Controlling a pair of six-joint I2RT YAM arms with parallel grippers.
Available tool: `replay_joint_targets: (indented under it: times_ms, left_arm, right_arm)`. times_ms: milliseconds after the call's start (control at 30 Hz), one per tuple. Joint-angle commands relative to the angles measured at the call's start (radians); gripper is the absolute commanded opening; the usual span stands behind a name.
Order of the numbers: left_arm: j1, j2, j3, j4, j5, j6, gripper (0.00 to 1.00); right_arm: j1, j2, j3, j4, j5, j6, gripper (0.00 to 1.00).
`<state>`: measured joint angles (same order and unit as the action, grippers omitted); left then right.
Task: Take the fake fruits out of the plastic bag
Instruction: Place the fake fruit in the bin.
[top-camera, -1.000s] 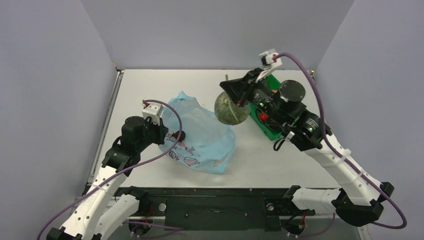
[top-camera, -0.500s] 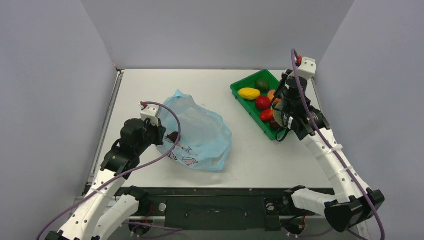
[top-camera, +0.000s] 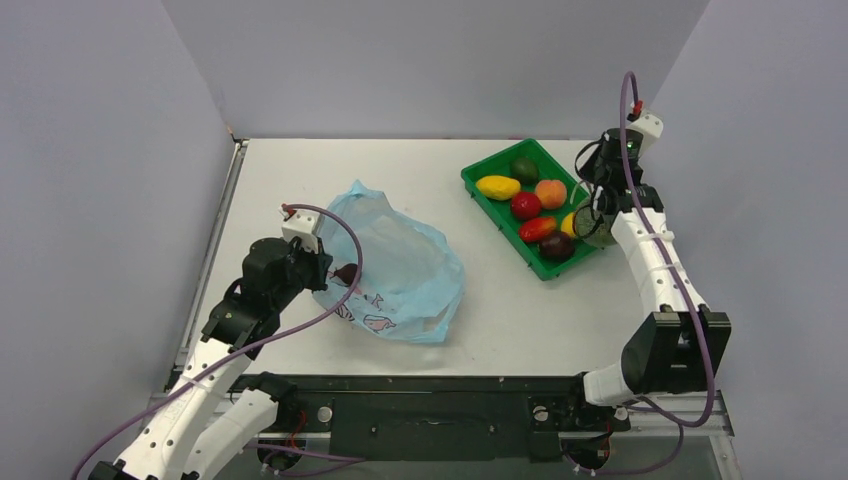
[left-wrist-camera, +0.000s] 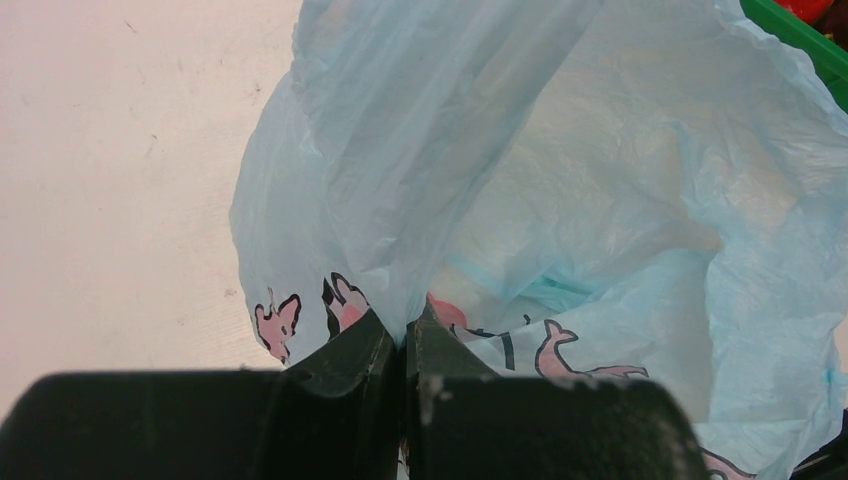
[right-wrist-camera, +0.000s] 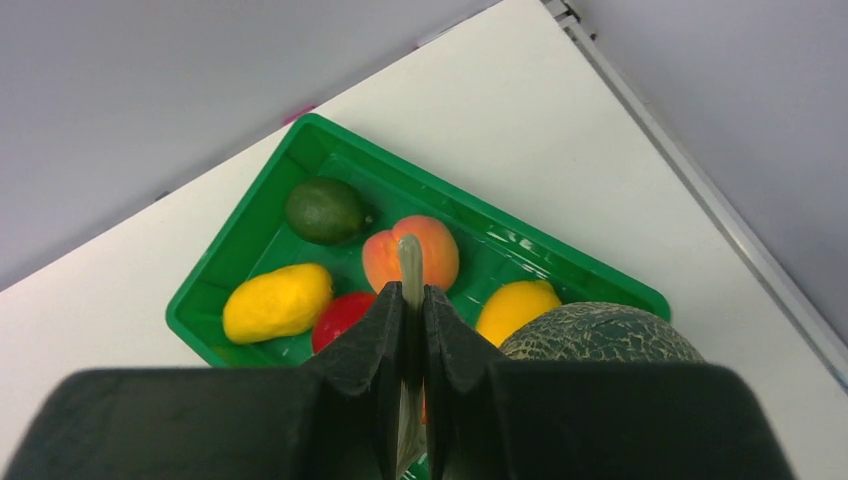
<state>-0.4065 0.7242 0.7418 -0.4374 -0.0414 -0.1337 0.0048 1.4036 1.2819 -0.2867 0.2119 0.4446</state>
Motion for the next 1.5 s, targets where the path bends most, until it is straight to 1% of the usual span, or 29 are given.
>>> replay_joint_targets:
  times_ms: [0,167,300,367,400,433,467,500,533,600,767,867,933,1000,1033,1067,1100,1133,1167,1200,1233,1267,1300,1333,1367,1400,1433,1467]
  left_arm:
    - [-0.007,-0.003,0.010,0.031,-0.014,0.011,0.00]
    - [-0.008,-0.001,0.010,0.032,-0.015,0.011,0.00]
    - [-0.010,-0.001,0.010,0.033,-0.008,0.011,0.00]
    - [-0.012,-0.004,0.008,0.034,-0.004,0.011,0.00]
    - [-0.013,-0.004,0.008,0.036,-0.003,0.012,0.00]
    - [-0.013,-0.005,0.008,0.037,0.002,0.012,0.00]
    - [-0.012,-0.007,0.008,0.038,0.007,0.012,0.00]
    - [-0.013,-0.007,0.007,0.041,0.013,0.013,0.00]
    - [-0.014,-0.009,0.006,0.043,0.017,0.014,0.00]
    - [-0.014,-0.010,0.005,0.047,0.029,0.017,0.00]
    - [-0.021,-0.014,0.004,0.050,0.041,0.019,0.00]
    - [-0.025,-0.015,0.004,0.050,0.039,0.019,0.00]
    - [-0.029,-0.016,0.004,0.049,0.037,0.018,0.00]
    - [-0.033,-0.016,0.004,0.049,0.038,0.018,0.00]
    - [-0.035,-0.016,0.004,0.048,0.038,0.019,0.00]
    - [-0.037,-0.017,0.005,0.047,0.039,0.019,0.00]
    - [-0.041,-0.018,0.005,0.046,0.039,0.019,0.00]
    - [-0.043,-0.020,0.005,0.046,0.038,0.018,0.00]
    - [-0.049,-0.023,0.004,0.047,0.037,0.018,0.00]
    - [-0.053,-0.026,0.004,0.047,0.032,0.019,0.00]
    - [-0.060,-0.027,0.003,0.047,0.029,0.019,0.00]
    - [-0.064,-0.029,0.002,0.048,0.023,0.019,0.00]
    - [-0.070,-0.029,0.002,0.048,0.020,0.019,0.00]
    - [-0.077,-0.029,0.002,0.048,0.018,0.019,0.00]
    - [-0.080,-0.028,0.002,0.047,0.016,0.018,0.00]
    - [-0.084,-0.027,0.002,0.046,0.014,0.018,0.00]
    - [-0.086,-0.026,0.001,0.047,0.012,0.019,0.00]
    - [-0.089,-0.024,0.001,0.047,0.012,0.020,0.00]
  right_arm:
    - [-0.002,0.080,0.117,0.088,-0.119,0.056,0.00]
    - [-0.001,0.153,0.148,0.109,-0.191,0.085,0.00]
    - [-0.001,0.202,0.151,0.112,-0.203,0.075,0.00]
    - [-0.001,0.209,0.140,0.110,-0.204,0.059,0.09]
    - [-0.001,0.210,0.137,0.105,-0.186,0.054,0.20]
    - [-0.002,0.211,0.135,0.086,-0.177,0.052,0.25]
    - [-0.002,0.212,0.134,0.074,-0.160,0.045,0.33]
    - [-0.002,0.211,0.132,0.054,-0.152,0.042,0.37]
    - [-0.002,0.207,0.130,0.045,-0.137,0.032,0.43]
    - [-0.002,0.195,0.127,0.019,-0.108,0.016,0.50]
    - [0.010,0.127,0.146,-0.062,-0.048,-0.015,0.61]
    - [0.019,0.069,0.136,-0.088,-0.050,-0.012,0.62]
    - [0.029,0.019,0.104,-0.088,-0.085,0.006,0.63]
    - [0.048,-0.032,0.050,-0.065,-0.168,0.046,0.63]
    - [0.072,-0.066,0.024,-0.047,-0.253,0.079,0.62]
    - [0.092,-0.105,-0.039,-0.002,-0.288,0.094,0.62]
    - [0.143,-0.124,-0.073,0.021,-0.350,0.115,0.61]
    - [0.172,-0.158,-0.135,0.069,-0.374,0.130,0.61]
    - [0.232,-0.177,-0.168,0.123,-0.425,0.143,0.60]
    - [0.263,-0.212,-0.242,0.157,-0.447,0.175,0.60]
    - [0.322,-0.226,-0.278,0.238,-0.496,0.196,0.59]
    - [0.350,-0.248,-0.352,0.284,-0.521,0.244,0.58]
    - [0.418,-0.255,-0.384,0.375,-0.558,0.271,0.56]
    - [0.455,-0.265,-0.443,0.418,-0.581,0.317,0.56]
    - [0.528,-0.267,-0.467,0.486,-0.583,0.334,0.53]
    - [0.570,-0.269,-0.506,0.514,-0.571,0.361,0.51]
    - [0.647,-0.268,-0.537,0.564,-0.559,0.370,0.50]
    - [0.687,-0.265,-0.551,0.589,-0.527,0.382,0.47]
